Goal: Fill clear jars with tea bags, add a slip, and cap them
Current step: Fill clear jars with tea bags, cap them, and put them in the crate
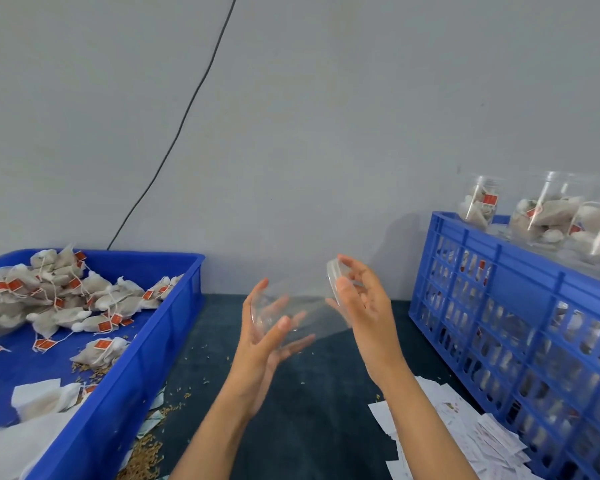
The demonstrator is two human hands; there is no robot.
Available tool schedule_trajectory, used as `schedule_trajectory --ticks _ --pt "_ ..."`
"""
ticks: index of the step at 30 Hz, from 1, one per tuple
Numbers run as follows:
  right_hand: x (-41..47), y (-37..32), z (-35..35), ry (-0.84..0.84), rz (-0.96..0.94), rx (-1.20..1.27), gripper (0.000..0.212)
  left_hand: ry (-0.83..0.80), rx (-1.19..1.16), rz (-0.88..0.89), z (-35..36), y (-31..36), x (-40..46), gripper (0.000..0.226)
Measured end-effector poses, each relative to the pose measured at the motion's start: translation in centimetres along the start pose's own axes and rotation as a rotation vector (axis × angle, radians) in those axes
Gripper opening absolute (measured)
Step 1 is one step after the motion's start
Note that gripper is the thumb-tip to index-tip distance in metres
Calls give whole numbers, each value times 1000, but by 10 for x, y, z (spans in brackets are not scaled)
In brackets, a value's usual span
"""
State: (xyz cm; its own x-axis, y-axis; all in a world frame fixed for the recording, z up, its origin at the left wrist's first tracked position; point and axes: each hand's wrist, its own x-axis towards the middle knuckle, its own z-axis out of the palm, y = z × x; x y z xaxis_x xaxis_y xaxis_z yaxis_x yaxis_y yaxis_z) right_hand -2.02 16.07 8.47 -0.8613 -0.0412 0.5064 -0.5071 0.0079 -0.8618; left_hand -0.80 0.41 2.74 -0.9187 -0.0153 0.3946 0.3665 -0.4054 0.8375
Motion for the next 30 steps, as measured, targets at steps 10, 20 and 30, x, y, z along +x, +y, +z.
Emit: schedule_trajectory --ticks 10,20,30 --pt "-1 -18 -20 -266 177 -226 66 15 16 -212 -3 24 17 69" --pt "0 -16 -27 -385 393 -129 83 19 71 -355 -19 25 19 79" --pt "0 -13 -31 -480 182 -219 95 19 93 -351 -29 31 19 76"
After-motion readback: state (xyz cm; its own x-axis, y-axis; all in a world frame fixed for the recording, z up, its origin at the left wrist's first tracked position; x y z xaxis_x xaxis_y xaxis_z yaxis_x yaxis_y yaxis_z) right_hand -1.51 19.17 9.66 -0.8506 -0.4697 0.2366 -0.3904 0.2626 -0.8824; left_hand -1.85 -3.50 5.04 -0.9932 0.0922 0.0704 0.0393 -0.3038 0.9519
